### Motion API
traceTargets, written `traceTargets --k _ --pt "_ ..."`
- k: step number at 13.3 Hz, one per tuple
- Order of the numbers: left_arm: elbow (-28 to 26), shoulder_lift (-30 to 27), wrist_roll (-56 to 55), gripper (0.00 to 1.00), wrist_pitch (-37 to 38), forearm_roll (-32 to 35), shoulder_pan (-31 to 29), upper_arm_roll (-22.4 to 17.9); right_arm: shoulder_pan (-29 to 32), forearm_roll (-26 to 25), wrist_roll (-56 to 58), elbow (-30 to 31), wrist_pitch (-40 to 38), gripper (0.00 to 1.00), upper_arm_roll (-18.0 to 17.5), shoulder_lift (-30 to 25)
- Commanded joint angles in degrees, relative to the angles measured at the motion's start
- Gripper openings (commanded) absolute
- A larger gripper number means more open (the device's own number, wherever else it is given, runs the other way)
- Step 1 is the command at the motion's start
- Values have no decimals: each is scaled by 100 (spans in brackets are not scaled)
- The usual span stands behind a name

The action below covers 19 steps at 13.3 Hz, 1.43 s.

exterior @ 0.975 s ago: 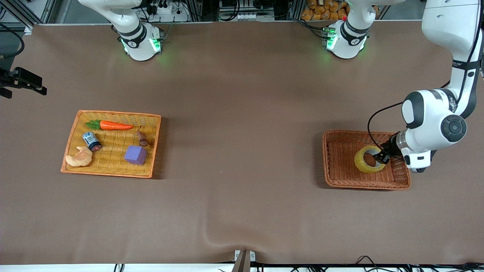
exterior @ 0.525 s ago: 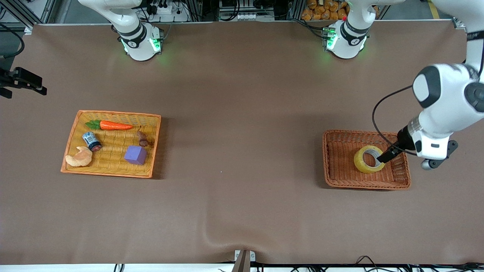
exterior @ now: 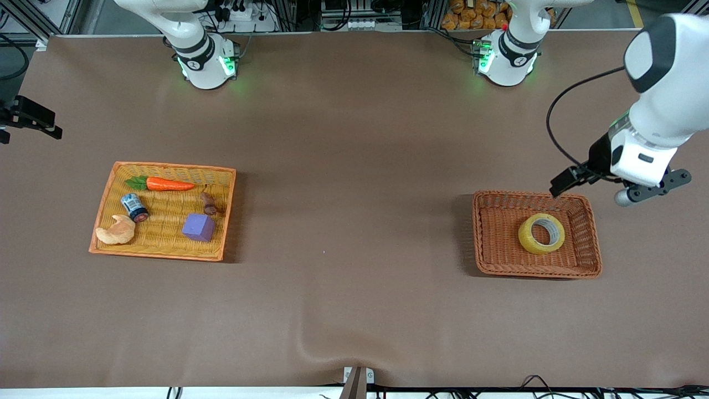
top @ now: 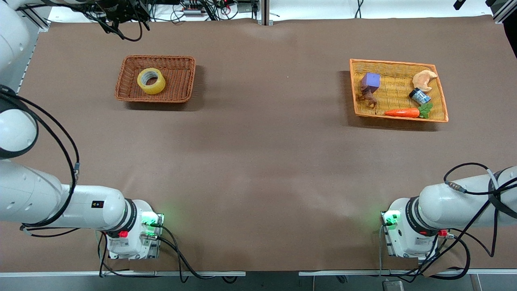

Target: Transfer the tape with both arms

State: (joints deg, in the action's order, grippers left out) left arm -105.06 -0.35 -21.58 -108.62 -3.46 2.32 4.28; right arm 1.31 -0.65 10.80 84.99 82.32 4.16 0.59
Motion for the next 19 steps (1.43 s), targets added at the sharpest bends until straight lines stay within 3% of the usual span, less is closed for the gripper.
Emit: traceTargets --k 1,3,6,8,11,16,19 --pt "501 -132 837 100 996 -23 -73 47 19 3 -78 -35 -50 100 -20 -32" --pt "1151 -123 1426 100 1833 125 -82 30 10 3 -78 -35 -41 100 -29 -24" --pt "1496 -167 1946 100 1985 144 -109 -49 10 -5 -78 -26 -76 100 -20 -23" --pt "1873 -36 2009 100 2282 571 -100 -15 19 -14 -78 -26 -120 100 -20 -32" --pt "1910 -62 2560 100 2477 952 -29 12 63 -14 -78 -35 -120 100 -20 -41" --pt "1963 -97 2483 100 2715 128 -82 -41 63 -14 -70 -35 -111 100 -20 -32" --pt "1954 -141 2475 100 2706 64 -117 -137 63 -23 -70 -35 -111 100 -20 -32"
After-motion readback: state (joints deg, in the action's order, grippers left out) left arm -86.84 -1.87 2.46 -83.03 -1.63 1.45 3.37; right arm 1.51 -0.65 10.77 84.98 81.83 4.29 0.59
